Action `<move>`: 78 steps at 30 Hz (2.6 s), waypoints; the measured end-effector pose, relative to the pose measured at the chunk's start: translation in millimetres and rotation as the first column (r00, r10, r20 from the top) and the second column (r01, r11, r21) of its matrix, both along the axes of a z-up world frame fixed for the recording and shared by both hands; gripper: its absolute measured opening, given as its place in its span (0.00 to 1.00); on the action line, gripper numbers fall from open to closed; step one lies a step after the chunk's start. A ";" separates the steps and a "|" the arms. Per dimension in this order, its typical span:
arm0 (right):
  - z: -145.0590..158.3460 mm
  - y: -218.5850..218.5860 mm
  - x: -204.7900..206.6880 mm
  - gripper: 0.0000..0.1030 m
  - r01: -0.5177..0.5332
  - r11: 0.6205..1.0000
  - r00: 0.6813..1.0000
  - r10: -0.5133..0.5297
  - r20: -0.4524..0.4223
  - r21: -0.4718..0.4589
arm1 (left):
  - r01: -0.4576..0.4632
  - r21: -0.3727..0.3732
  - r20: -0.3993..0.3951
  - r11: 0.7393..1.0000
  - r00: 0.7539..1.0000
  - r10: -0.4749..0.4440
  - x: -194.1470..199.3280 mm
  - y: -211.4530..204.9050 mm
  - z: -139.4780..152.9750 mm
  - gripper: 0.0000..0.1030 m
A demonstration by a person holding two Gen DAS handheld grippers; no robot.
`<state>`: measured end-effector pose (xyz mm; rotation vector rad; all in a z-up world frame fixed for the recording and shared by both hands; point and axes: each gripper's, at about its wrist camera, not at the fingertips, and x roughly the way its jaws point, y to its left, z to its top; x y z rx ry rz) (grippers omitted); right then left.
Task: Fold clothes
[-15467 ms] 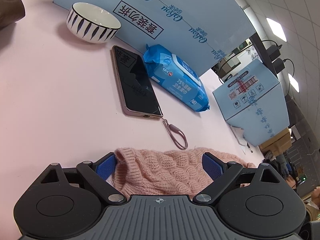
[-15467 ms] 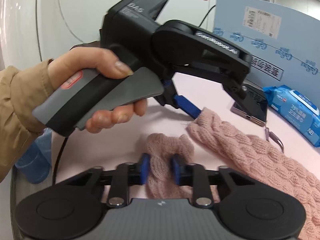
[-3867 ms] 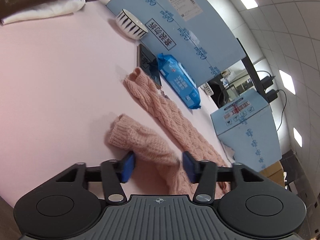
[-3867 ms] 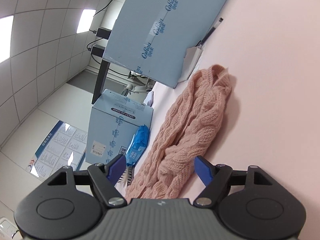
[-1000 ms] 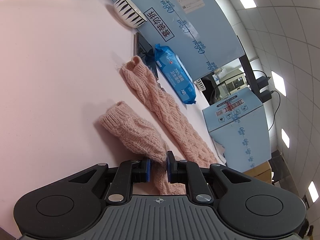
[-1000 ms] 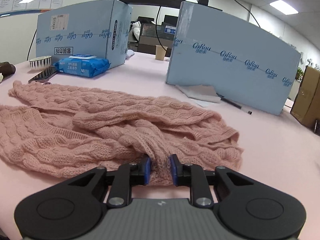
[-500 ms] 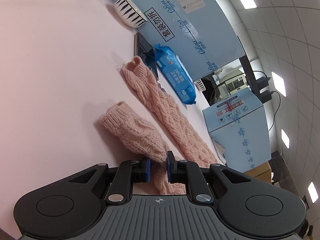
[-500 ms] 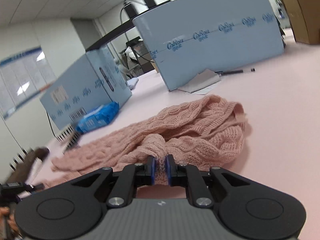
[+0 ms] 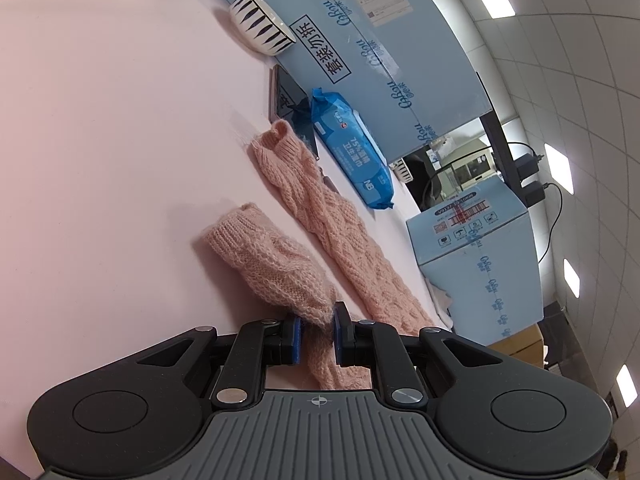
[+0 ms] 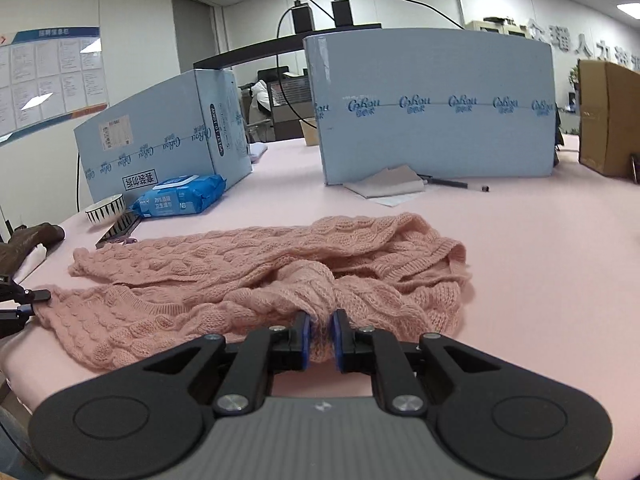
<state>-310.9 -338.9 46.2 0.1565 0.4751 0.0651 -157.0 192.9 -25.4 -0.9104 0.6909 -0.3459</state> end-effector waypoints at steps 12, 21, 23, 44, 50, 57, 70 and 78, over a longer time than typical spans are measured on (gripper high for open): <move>5.1 2.6 -14.4 0.41 -0.048 0.997 0.998 0.045 -0.050 -0.057 | 0.003 -0.003 0.001 1.000 1.000 -0.003 -0.9 2.0 -0.9 0.14; 10.8 -11.6 19.1 0.38 -0.031 0.997 0.999 0.029 0.030 0.072 | 0.005 0.002 0.003 1.000 1.000 -0.005 -1.3 2.0 -0.8 0.14; -0.7 -11.9 28.3 0.34 -0.024 0.998 0.999 0.025 -0.028 0.060 | 0.005 -0.002 0.004 1.000 1.000 -0.005 -1.4 2.6 -1.2 0.14; -0.9 -131.9 152.1 0.53 0.021 0.835 0.959 0.139 -0.248 0.550 | -0.004 0.018 -0.013 1.000 1.000 0.004 1.4 -0.1 0.8 0.14; -16.1 -130.4 182.9 0.50 0.003 0.788 0.946 0.196 -0.256 0.616 | -0.012 0.014 -0.024 1.000 1.000 0.013 2.5 0.1 0.7 0.14; -18.1 -119.4 195.2 0.36 0.001 0.817 0.922 0.224 -0.318 0.577 | -0.018 0.013 -0.028 1.000 0.999 0.019 2.4 -0.4 0.6 0.14; -18.2 -119.3 197.7 0.09 -0.017 0.794 0.933 0.231 -0.276 0.607 | -0.024 0.014 -0.034 1.000 0.999 0.025 0.3 -3.6 1.0 0.14; -9.7 -128.5 212.5 0.05 -0.025 0.756 0.954 0.212 -0.209 0.654 | -0.026 0.013 -0.035 1.000 0.999 0.026 1.3 -2.5 0.1 0.14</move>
